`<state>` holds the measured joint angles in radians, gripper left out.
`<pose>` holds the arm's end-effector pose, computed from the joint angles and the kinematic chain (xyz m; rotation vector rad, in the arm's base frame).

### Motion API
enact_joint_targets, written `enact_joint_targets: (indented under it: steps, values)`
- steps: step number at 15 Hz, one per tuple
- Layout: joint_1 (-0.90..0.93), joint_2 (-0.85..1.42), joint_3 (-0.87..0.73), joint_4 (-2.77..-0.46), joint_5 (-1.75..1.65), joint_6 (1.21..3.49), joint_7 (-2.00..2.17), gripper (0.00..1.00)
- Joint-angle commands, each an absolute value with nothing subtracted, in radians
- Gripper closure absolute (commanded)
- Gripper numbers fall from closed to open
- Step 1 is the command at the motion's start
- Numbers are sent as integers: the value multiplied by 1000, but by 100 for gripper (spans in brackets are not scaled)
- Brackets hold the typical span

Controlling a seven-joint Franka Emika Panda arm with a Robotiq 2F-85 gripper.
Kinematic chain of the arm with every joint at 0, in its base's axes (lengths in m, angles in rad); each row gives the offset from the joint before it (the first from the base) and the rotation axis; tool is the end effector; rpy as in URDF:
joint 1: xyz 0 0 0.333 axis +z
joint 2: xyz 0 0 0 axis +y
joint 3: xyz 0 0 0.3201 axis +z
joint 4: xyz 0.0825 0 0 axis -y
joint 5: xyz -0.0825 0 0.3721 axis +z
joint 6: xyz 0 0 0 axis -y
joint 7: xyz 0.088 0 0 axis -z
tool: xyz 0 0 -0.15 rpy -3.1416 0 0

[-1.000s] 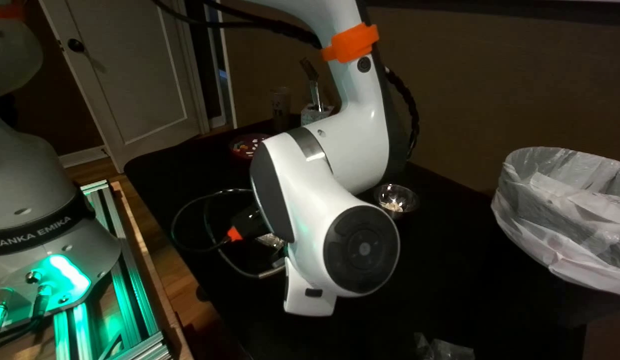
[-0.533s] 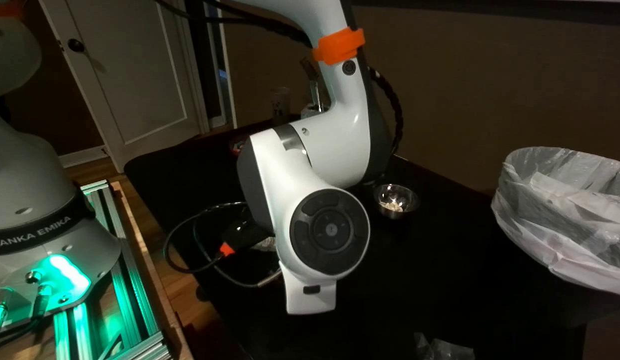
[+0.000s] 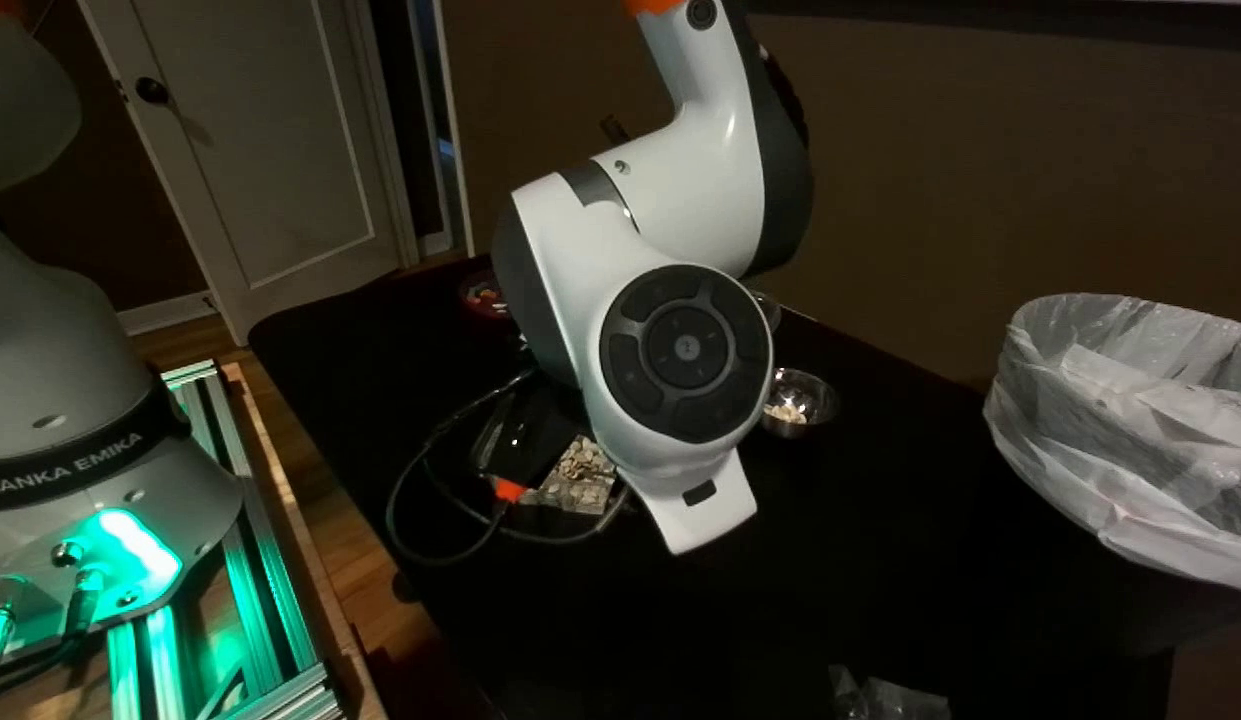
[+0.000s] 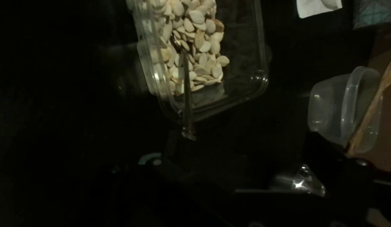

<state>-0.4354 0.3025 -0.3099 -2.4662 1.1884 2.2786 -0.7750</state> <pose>0.3428 -0.2608 0.1385 -2.1668 1.1627 -0.1865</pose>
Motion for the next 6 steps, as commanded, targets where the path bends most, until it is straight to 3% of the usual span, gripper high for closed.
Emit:
enact_joint_targets:
  steps: [1,4,6]
  values:
    - [-444,262,-313,-2478,1259,2236,-954,0]
    - [-463,276,-327,-2463,1237,2081,-1066,0]
    - [-431,276,-339,-2464,1230,2138,-999,0]
